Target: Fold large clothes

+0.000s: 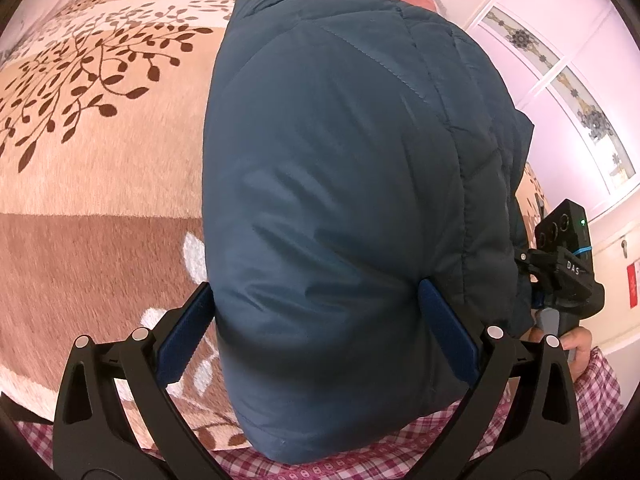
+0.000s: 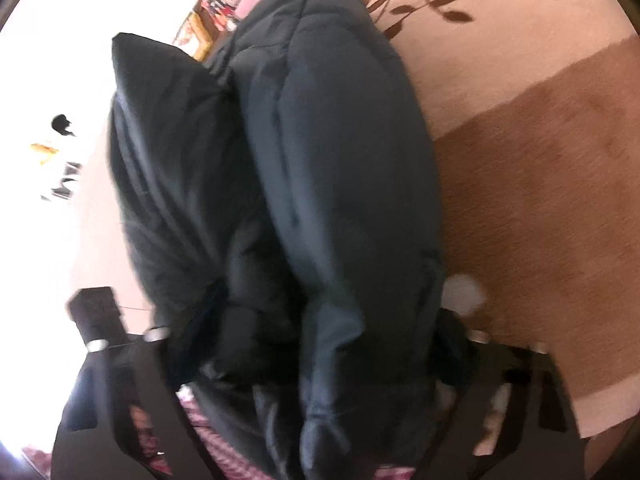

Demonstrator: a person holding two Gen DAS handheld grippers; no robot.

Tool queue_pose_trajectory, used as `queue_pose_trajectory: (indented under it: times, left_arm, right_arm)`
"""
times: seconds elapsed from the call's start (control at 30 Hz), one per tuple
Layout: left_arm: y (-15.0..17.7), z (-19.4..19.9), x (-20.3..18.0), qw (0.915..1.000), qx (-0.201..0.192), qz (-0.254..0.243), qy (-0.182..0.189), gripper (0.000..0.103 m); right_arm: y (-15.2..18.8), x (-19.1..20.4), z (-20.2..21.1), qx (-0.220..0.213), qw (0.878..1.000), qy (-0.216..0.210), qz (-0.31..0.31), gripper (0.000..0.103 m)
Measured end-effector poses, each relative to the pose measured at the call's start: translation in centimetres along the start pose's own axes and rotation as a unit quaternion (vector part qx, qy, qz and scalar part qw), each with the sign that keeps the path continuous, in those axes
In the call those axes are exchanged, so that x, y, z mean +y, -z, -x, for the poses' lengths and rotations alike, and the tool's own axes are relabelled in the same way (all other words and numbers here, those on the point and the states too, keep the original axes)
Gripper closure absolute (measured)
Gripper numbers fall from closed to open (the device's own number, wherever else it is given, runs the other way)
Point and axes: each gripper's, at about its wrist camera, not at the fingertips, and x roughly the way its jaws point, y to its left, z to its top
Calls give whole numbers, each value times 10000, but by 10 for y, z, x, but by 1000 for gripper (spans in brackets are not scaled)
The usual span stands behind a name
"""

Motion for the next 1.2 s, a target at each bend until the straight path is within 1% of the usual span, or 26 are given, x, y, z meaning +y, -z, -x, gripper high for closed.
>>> queue_pose_trajectory:
  times: [0.03,0.07,0.13,0.17,0.2,0.37,0.47,0.57,0.63,0.73,0.87,1.0,1.07,1.13,1.17,1.2]
  left_arm:
    - [-1,0,0,10000,1,-13,10,4]
    - [-1,0,0,10000,-6,-23,27,5]
    - [-1,1,0,9999,-48,-71,64,9]
    - [-1,3,-1,9999,-82,-101,69,11]
    - [0,4,-2,9998,-122,-128,67,12]
    - [1,14,-4,9989,-358,-299,2,31]
    - [0,22,-9,9967,-595,-527,-157,39]
    - [-2,30,-14,9932,-839,-747,-296,45]
    - [-5,35,-14,9908,-969,-875,-349,47]
    - [-11,40,-11,9889,-1099,-926,-375,49]
    - [-22,45,1,9856,-1313,-964,-465,49]
    - [-39,57,26,9832,-1518,-817,-598,50]
    - [-51,64,45,9804,-1669,-746,-731,50]
    - [-60,70,62,9779,-1779,-672,-866,51]
    - [-65,73,73,9765,-1835,-621,-940,51]
    - [-69,75,80,9754,-1876,-582,-998,51]
  right_arm:
    - [2,2,-1,-23,10000,-46,9,36]
    - [2,4,-1,-37,10000,-70,52,42]
    - [4,7,-1,-90,9997,-205,116,49]
    - [5,8,-1,-106,9996,-208,146,51]
    - [6,9,0,-130,9995,-198,194,52]
    - [11,17,0,-289,9989,-132,348,57]
    - [16,30,0,-417,9971,91,634,59]
    - [21,45,-1,-503,9942,275,906,61]
    - [26,56,-2,-595,9915,334,1110,61]
    - [31,67,-7,-642,9891,420,1253,62]
    - [29,99,-24,-745,9831,570,1570,62]
    - [19,127,-52,-725,9793,594,1794,62]
    - [13,141,-67,-691,9776,589,1900,62]
    - [-2,147,-77,-625,9766,556,1979,62]
    - [-7,159,-91,-591,9756,543,2042,62]
    - [-11,163,-97,-570,9749,538,2086,62]
